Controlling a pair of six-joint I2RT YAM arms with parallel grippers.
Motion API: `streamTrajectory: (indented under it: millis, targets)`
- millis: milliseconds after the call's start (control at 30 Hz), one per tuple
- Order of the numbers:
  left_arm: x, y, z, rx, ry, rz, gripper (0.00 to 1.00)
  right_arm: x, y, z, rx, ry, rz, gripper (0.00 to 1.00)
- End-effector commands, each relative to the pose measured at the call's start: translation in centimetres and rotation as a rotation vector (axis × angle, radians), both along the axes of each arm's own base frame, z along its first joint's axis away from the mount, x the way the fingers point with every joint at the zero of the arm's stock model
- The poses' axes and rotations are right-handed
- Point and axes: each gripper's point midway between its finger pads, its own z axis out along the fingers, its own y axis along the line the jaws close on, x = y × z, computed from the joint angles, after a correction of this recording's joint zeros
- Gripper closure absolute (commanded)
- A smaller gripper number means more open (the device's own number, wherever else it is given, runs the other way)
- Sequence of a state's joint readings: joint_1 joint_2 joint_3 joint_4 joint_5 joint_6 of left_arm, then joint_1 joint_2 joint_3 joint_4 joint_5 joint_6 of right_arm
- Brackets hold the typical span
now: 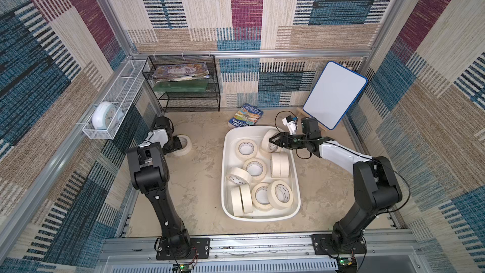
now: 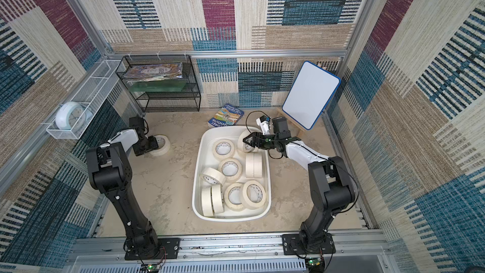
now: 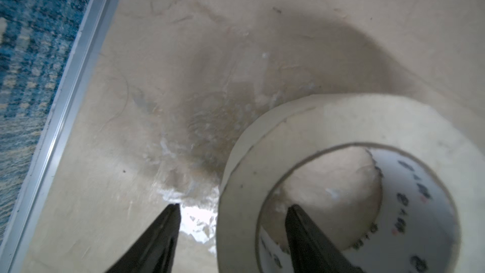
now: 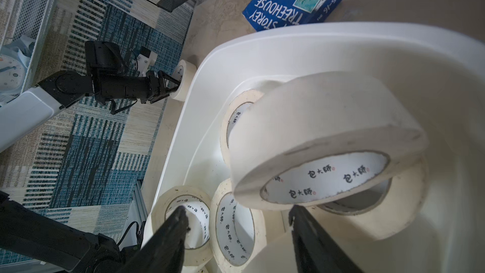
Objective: Take out the art tape in the storage box
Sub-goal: Place the art tape at the center of the board, then pick up the art tape from the storage box.
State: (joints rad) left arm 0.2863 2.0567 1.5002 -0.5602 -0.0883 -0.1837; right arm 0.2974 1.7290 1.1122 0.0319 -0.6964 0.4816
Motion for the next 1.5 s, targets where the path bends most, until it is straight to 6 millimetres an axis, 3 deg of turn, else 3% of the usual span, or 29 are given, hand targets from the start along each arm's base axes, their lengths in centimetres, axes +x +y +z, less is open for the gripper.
streamTrajectory:
  millis: [0,267,667,833,933,1067,1200,1333,1467]
  targets:
    - [0.0,0.2,1.7,0.023,-0.046,0.01,0.26,0.4,0.8,0.2,0.012,0.006,0.018,0.33]
    - [-0.8,-2.7,6.0,-0.005,-0.148,-0.04,0.24,1.3,2.0,-0.9,0.02,0.01,0.01,0.36]
    - [-2.0,-11.3,11.9,0.048,-0.239,-0.253,0.23,1.3,2.5,0.1,-0.072,-0.042,0.01,0.75]
    - [-2.2,-14.1,15.4,0.071,-0.305,-0.328,0.24,0.5,1.0,2.8,-0.19,-0.104,-0.011,0.81]
    - [-2.7,-15.6,17.3,0.084,-0.339,-0.38,0.24,-0.3,-1.1,5.3,-0.294,-0.173,-0.052,0.84]
    - [-3.7,-17.9,19.2,0.098,-0.373,-0.455,0.25,-0.7,-6.0,7.0,-0.486,-0.213,-0.215,0.94]
    - [-4.6,-21.6,20.6,0.031,-0.425,-0.561,0.25,-0.9,-14.8,7.5,-0.674,-0.17,-0.433,1.0]
    - [-5.2,-25.6,21.9,-0.002,-0.464,-0.669,0.26,-1.0,-22.9,5.2,-0.713,-0.012,-0.6,1.0]
    - [-5.7,-30.4,21.6,-0.029,-0.457,-0.804,0.28,-0.4,-27.5,0.8,-0.691,0.173,-0.601,1.0]
